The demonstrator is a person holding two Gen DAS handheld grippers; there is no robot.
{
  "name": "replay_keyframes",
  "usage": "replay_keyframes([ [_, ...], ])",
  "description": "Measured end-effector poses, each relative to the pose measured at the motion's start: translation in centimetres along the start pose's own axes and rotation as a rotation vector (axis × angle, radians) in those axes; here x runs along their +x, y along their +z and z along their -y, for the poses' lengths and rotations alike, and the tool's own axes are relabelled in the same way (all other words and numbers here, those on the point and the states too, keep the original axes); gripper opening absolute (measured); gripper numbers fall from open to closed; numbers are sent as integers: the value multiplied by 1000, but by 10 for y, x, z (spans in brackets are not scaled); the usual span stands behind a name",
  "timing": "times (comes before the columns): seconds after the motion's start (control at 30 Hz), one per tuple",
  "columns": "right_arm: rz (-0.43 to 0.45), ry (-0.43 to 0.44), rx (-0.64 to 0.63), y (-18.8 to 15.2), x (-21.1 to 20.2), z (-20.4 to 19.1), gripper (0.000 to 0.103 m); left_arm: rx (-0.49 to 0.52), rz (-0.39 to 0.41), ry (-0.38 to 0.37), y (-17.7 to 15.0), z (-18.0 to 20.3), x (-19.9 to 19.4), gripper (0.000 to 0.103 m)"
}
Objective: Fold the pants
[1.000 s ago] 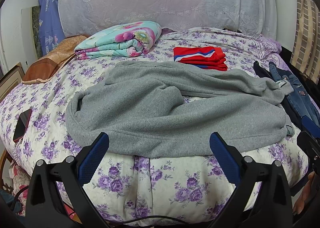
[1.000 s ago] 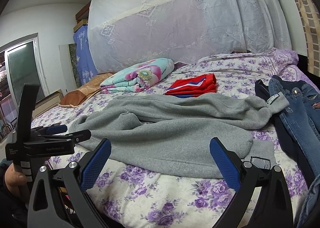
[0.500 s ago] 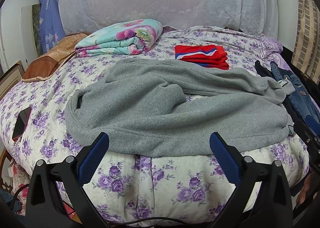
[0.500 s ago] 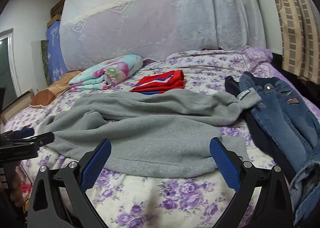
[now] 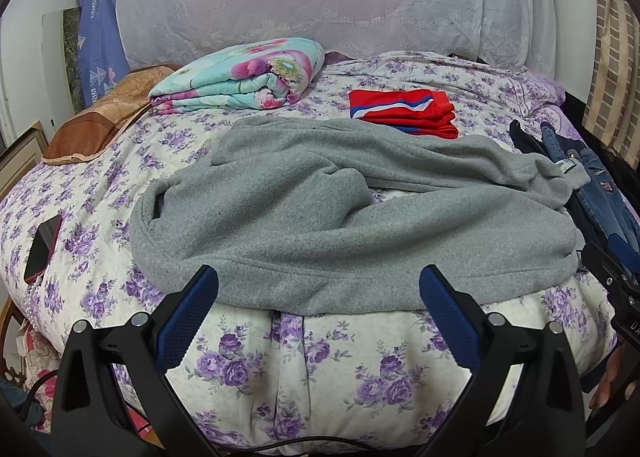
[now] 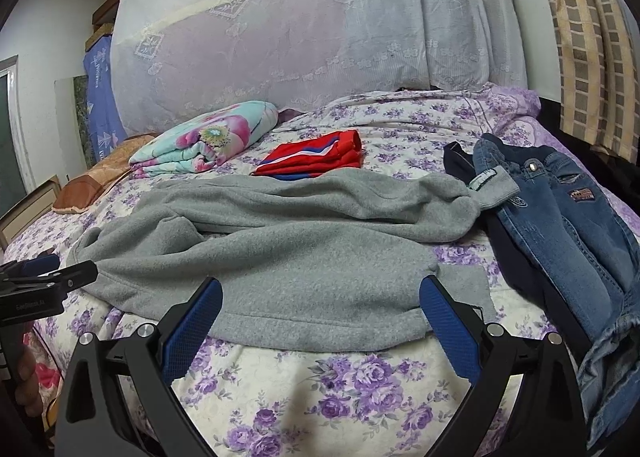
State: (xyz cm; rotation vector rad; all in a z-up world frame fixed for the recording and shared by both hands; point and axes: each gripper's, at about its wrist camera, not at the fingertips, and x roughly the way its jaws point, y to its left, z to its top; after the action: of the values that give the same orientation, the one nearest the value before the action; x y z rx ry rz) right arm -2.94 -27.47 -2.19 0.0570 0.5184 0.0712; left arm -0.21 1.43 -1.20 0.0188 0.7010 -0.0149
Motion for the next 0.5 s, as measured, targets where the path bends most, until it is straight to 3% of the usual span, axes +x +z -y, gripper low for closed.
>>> replay_keyframes([
  [0.5, -14, 14, -27, -2, 0, -7, 99, -7, -2, 4, 1, 1, 0, 98],
])
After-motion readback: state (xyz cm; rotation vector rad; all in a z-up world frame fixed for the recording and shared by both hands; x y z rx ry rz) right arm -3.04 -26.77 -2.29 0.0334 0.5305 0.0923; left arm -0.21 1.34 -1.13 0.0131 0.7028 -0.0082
